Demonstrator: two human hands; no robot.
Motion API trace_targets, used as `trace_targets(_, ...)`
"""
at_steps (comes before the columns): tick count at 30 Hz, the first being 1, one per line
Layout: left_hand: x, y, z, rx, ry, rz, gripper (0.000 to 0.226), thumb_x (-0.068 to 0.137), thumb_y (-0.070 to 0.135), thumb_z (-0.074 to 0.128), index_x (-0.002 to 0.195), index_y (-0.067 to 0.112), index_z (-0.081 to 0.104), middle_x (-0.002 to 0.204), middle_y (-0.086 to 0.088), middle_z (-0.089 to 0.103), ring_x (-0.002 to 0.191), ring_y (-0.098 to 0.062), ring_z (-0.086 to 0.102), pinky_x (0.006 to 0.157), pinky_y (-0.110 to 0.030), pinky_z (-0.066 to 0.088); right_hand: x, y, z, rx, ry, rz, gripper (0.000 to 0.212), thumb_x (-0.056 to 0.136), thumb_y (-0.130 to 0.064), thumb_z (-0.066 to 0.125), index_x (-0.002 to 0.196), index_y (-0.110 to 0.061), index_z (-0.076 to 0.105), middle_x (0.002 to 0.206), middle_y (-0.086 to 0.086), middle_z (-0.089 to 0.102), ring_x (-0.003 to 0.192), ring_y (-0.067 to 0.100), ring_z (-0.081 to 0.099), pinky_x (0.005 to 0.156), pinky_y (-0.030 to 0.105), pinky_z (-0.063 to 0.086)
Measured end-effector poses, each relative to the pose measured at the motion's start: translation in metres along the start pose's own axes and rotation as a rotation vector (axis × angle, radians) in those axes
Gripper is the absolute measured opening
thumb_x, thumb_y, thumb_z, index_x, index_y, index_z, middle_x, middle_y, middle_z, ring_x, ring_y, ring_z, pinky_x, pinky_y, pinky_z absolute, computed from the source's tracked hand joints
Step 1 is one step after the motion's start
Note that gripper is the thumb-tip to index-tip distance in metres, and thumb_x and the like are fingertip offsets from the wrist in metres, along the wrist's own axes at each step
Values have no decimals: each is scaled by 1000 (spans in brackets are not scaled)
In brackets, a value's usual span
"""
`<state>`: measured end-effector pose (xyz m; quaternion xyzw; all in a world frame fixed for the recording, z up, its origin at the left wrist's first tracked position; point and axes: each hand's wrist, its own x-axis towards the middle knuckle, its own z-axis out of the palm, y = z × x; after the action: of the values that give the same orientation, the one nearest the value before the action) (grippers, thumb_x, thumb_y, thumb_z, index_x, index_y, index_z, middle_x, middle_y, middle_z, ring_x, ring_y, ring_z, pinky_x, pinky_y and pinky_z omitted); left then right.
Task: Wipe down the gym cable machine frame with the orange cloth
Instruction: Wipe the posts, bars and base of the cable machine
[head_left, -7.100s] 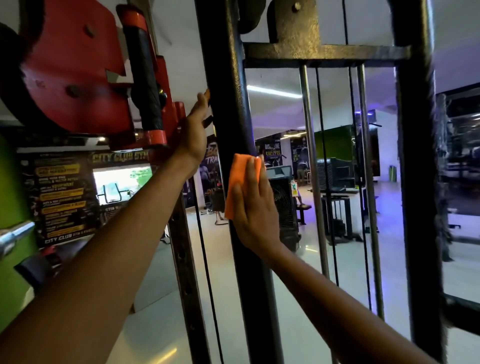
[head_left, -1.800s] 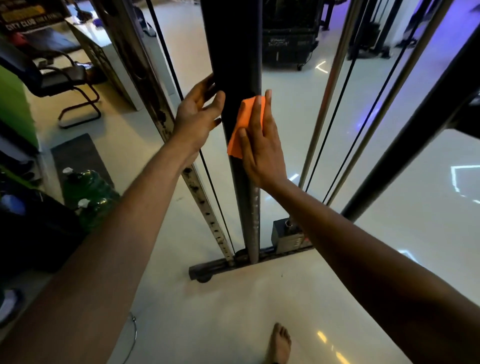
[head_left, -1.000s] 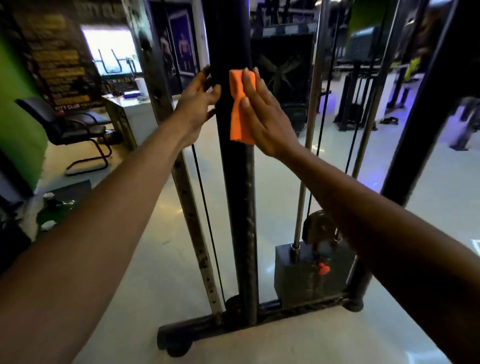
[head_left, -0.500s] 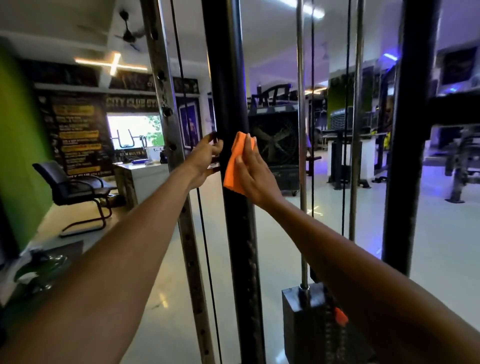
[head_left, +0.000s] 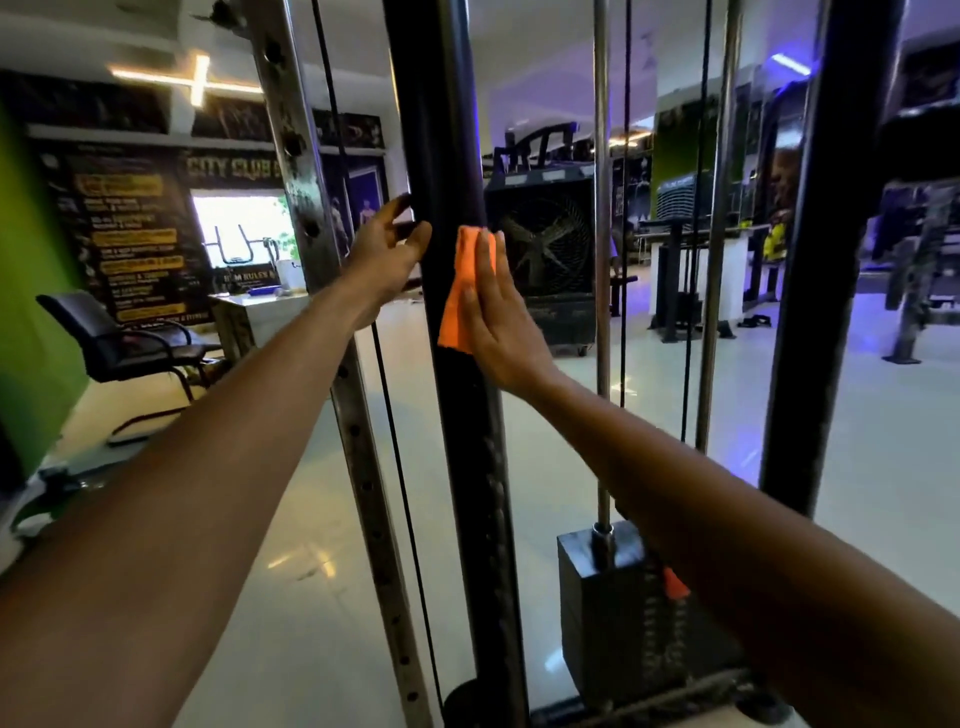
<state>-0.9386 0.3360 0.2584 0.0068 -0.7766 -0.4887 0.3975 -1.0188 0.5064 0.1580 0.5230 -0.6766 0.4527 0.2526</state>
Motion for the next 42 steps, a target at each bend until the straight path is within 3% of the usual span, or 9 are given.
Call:
trace_targets(4,-4,-1,3,17,22,14,49,111,24,60,159,29,47,138,-2,70,120,-15,72,92,-39,65,-32,10,26,18,13,33,72,115,-57,29,164,-52,-23,175,-16,-31,165,39,13,108,74,48)
trace_targets(8,-3,-7,5,-21,18,25,49,112,28,59,159,30,48,138,-2,71,123,-16,71,93,-41,65,11,-9,20,13,177,34,72,117,-53,31,170,-40,-16,179,-5,-23,167,33,8,121,71,37)
trace_targets(11,-6,-12,5,-97,0,0,48,110,31,61,157,32,50,141,-1,69,128,-20,69,95,-44,64,-8,-3,31,-30,201,13,72,118,-46,37,173,-35,-8,179,-8,-23,168,32,8,117,70,42)
trace_targets(18,-10,-10,1,-108,11,-15,48,109,24,64,156,22,52,138,-1,71,129,-20,68,78,-21,61,-35,3,44,-41,149,9,73,117,-44,41,174,-29,-2,178,-7,-27,168,33,0,114,66,49)
trace_targets(20,-13,-10,3,-122,12,-25,47,110,26,63,156,24,53,142,0,68,130,-18,66,81,-24,63,-18,-4,38,-47,179,3,72,117,-44,41,175,-29,0,179,-5,-24,168,32,-5,125,66,35)
trace_targets(23,-18,-14,5,-180,-3,-68,44,109,30,64,152,28,57,140,4,70,129,-19,68,100,-47,63,-33,-2,50,-35,203,7,72,117,-40,45,175,-24,5,180,-1,-22,167,29,-13,130,64,25)
trace_targets(27,-23,-15,5,-235,-7,-114,43,110,23,62,152,25,56,135,3,73,124,-20,72,101,-51,62,-85,14,73,-66,149,40,71,116,-43,43,175,-27,5,179,-4,-24,167,26,-17,125,69,34)
trace_targets(34,-33,-19,10,-191,5,-112,41,111,30,60,151,26,56,136,2,72,122,-16,72,95,-46,65,-46,6,60,-66,212,33,71,117,-42,43,175,-26,5,180,-3,-21,167,25,-12,127,63,31)
trace_targets(42,-52,-41,13,-202,-2,-162,36,110,33,62,145,25,63,134,1,74,124,-19,71,104,-44,61,-128,34,91,-62,112,63,73,117,-43,42,175,-26,0,179,-3,-26,168,33,-2,113,65,50)
